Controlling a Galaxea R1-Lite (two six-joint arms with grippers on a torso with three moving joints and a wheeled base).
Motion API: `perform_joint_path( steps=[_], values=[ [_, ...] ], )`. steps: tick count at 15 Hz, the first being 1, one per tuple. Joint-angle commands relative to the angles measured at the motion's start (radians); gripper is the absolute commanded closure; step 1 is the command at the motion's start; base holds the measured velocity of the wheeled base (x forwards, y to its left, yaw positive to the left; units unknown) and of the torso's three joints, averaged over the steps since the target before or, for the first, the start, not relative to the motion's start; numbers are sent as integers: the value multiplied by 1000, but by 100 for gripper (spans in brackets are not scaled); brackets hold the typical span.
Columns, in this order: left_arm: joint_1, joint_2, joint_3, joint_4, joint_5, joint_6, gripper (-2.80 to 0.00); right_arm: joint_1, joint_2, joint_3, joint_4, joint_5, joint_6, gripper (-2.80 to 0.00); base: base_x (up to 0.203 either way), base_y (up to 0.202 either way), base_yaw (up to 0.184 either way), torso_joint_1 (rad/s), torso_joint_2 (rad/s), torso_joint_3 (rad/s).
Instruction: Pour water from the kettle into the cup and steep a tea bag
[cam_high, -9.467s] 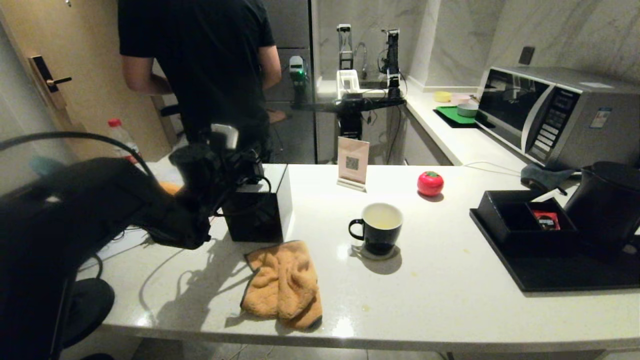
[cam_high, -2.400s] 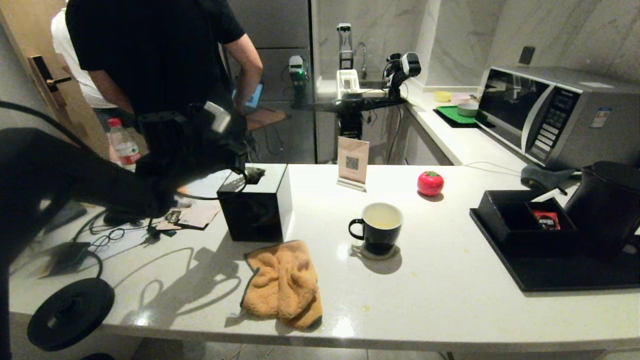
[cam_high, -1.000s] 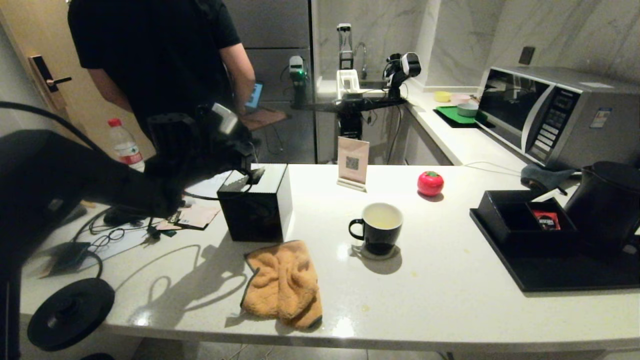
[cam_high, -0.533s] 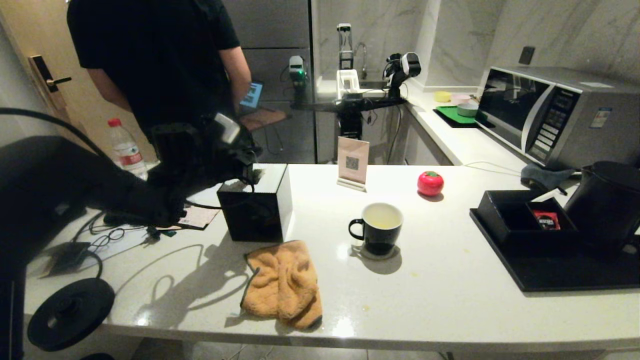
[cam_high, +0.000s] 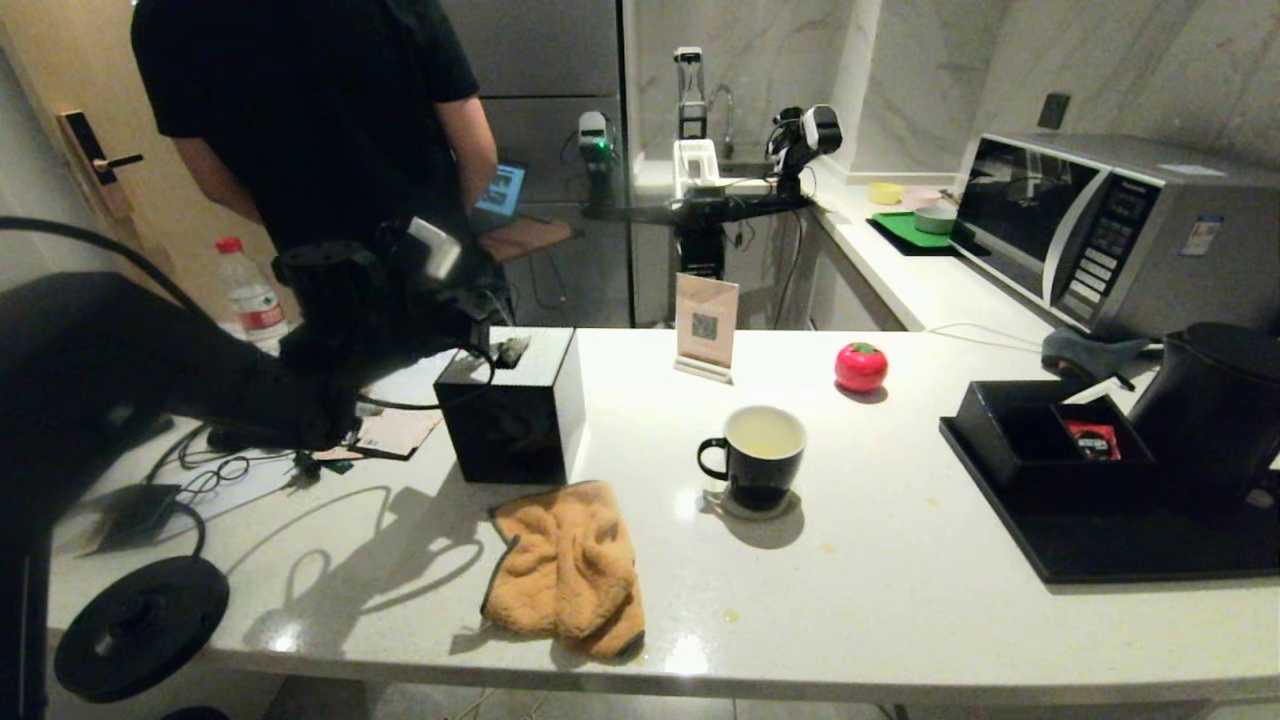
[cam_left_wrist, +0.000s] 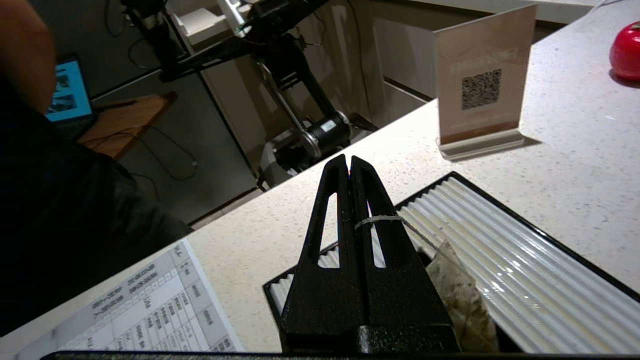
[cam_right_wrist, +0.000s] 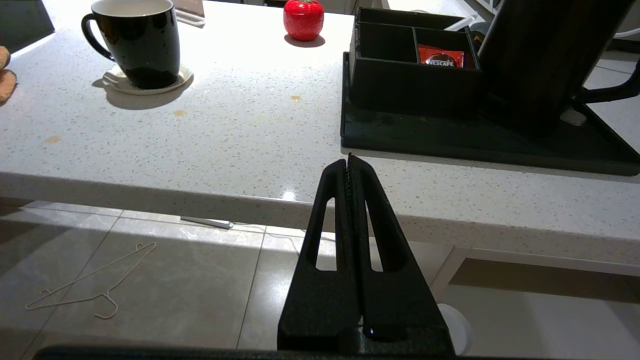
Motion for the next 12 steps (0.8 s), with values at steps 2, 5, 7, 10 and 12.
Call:
perform_joint_path(
  steps=[2, 5, 7, 10, 12],
  values=[
    [12, 2, 4, -23, -3, 1, 0, -1, 1, 0, 0, 1, 0, 0, 0, 0, 0, 0, 0, 0],
    [12, 1, 2, -21, -3, 1, 0, 1, 1, 0, 0, 1, 1, 0, 0, 0, 0, 0, 0, 0],
    [5, 1, 3, -17, -3, 1, 0, 1, 1, 0, 0, 1, 0, 0, 0, 0, 0, 0, 0, 0],
    [-10, 2, 3, -12, -3, 1, 0, 0, 1, 0, 0, 1, 0, 0, 0, 0, 0, 0, 0, 0],
    [-20, 2, 4, -7, -1, 1, 0, 1, 1, 0, 0, 1, 0, 0, 0, 0, 0, 0, 0, 0]
  ],
)
